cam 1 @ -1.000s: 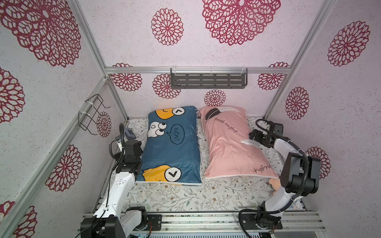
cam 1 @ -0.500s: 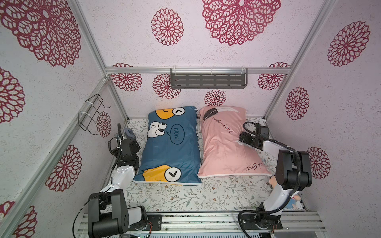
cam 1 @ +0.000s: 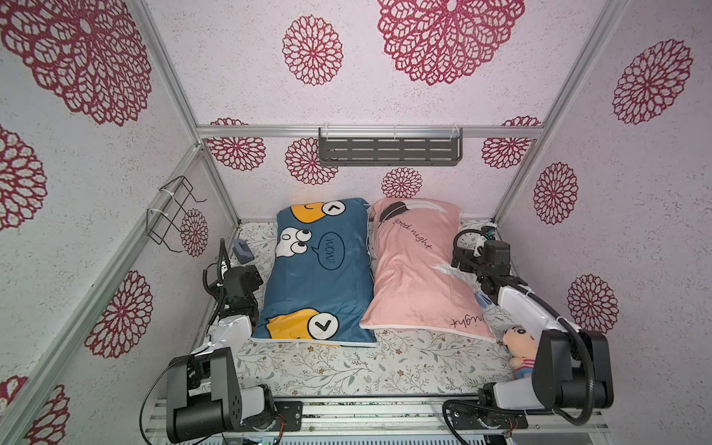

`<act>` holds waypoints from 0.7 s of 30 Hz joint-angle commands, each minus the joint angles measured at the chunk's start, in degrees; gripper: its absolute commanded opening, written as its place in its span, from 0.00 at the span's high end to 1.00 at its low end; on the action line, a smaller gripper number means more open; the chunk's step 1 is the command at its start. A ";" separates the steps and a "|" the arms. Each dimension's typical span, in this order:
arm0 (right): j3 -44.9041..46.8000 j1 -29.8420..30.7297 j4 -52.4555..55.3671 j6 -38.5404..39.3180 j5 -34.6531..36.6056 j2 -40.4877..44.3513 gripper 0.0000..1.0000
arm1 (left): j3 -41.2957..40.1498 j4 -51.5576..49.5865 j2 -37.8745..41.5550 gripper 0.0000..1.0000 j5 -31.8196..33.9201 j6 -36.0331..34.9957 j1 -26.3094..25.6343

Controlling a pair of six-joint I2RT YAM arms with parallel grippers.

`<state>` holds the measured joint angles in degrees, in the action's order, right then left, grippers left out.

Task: Zip up pillowcases
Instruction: Adjust the pillowcase at the center of the board, then reset both arms

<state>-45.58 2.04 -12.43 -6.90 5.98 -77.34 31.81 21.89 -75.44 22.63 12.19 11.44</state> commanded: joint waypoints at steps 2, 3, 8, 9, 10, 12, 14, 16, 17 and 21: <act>10.19 0.24 -17.14 6.66 9.56 3.49 0.01 | -3.32 5.54 1.30 0.00 -3.03 -1.68 0.33; 11.83 0.33 -19.04 6.45 10.11 3.43 0.01 | -4.11 6.94 1.19 0.00 -3.20 -1.85 0.30; 21.34 0.50 -32.86 6.06 11.51 1.50 0.01 | -3.81 7.26 -0.50 0.02 -4.83 -2.52 0.34; 22.23 0.51 -34.53 5.85 11.53 0.70 0.01 | -4.02 7.35 -0.50 0.02 -5.25 -2.22 0.34; 21.95 0.55 -33.02 5.68 11.19 0.40 0.01 | -4.40 7.93 -0.64 0.02 -5.49 -2.16 0.32; 23.44 0.92 -35.52 5.86 10.97 -0.32 0.01 | -4.91 8.97 -1.31 0.02 -6.76 -1.82 0.33; 26.65 1.33 -41.52 6.16 11.55 -1.72 0.01 | -4.92 9.92 -2.52 0.02 -8.39 -0.94 0.33; 29.74 1.52 -47.75 5.93 12.25 -3.44 0.01 | -5.46 12.67 -3.67 0.02 -10.02 0.05 0.24; 31.71 1.81 -52.26 6.21 12.61 -4.21 0.01 | -5.77 14.10 -3.91 0.02 -9.98 0.14 0.16; 35.46 2.00 -60.56 5.75 14.61 -5.51 0.01 | -5.62 13.37 -3.66 0.02 -10.42 0.90 0.14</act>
<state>-12.49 3.44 -65.19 -2.72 18.85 -81.91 26.35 32.36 -79.22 13.82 12.69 11.46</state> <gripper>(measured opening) 0.989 0.977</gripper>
